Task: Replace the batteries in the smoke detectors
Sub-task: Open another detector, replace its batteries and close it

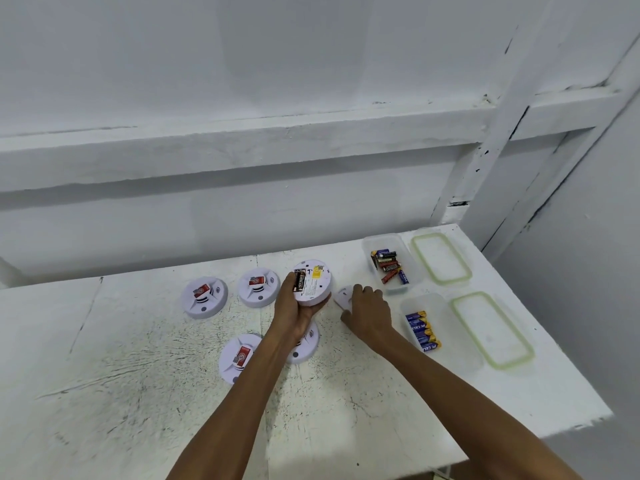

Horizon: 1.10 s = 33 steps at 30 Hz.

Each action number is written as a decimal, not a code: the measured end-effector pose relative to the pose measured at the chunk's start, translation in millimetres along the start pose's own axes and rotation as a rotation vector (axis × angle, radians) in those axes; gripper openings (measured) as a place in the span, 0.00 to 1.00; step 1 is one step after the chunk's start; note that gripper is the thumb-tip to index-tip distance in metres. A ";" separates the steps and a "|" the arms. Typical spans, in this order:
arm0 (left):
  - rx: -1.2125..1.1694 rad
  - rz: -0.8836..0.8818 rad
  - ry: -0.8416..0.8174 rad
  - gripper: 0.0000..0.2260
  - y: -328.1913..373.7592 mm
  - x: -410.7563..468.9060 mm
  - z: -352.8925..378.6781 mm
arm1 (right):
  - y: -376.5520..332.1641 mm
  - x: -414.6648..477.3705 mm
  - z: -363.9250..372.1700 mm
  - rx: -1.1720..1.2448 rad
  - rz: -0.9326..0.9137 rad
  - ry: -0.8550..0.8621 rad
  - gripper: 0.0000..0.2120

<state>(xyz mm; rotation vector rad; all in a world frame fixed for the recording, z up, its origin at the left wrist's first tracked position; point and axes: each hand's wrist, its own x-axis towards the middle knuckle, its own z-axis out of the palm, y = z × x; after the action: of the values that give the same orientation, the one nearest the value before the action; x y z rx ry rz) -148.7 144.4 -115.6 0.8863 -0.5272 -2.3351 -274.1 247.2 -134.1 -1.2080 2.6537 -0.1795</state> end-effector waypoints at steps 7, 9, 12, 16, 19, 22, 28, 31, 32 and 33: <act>-0.040 -0.040 -0.072 0.19 6.8 0.1 -6.0 | 8.3 8.5 -12.9 0.373 0.044 0.082 0.27; -0.135 -0.061 -0.063 0.22 7.9 1.7 -7.8 | 3.4 7.1 -19.2 0.529 0.080 0.080 0.26; -0.232 -0.073 -0.076 0.26 11.5 3.8 -9.3 | -4.0 7.0 -29.9 0.878 0.189 0.008 0.19; -0.239 -0.062 -0.085 0.21 14.0 5.2 -8.7 | -13.0 9.0 -53.2 1.478 0.325 -0.226 0.15; -0.222 -0.059 -0.068 0.20 15.0 5.0 -6.2 | -14.5 12.5 -60.9 1.689 0.395 -0.243 0.12; -0.176 -0.066 -0.053 0.20 13.9 4.5 -4.5 | -13.4 15.9 -56.8 1.560 0.367 -0.143 0.12; -0.135 -0.080 -0.042 0.21 6.9 5.5 -6.0 | -11.9 8.3 -56.7 1.447 0.240 -0.114 0.11; -0.100 -0.102 -0.042 0.23 3.9 6.1 -5.3 | -14.1 8.4 -53.3 1.275 0.071 0.086 0.06; -0.092 -0.110 -0.042 0.23 2.8 5.8 -5.0 | -15.0 7.6 -52.0 1.170 -0.027 0.198 0.06; -0.076 -0.112 -0.042 0.24 2.1 6.0 -4.7 | -15.7 6.7 -51.0 1.048 -0.133 0.310 0.06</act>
<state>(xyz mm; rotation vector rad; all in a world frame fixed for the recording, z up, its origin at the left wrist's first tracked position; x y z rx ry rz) -148.3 138.3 -120.6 0.8525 -0.4122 -2.4628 -279.5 232.9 -82.6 -0.9809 2.0821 -1.6250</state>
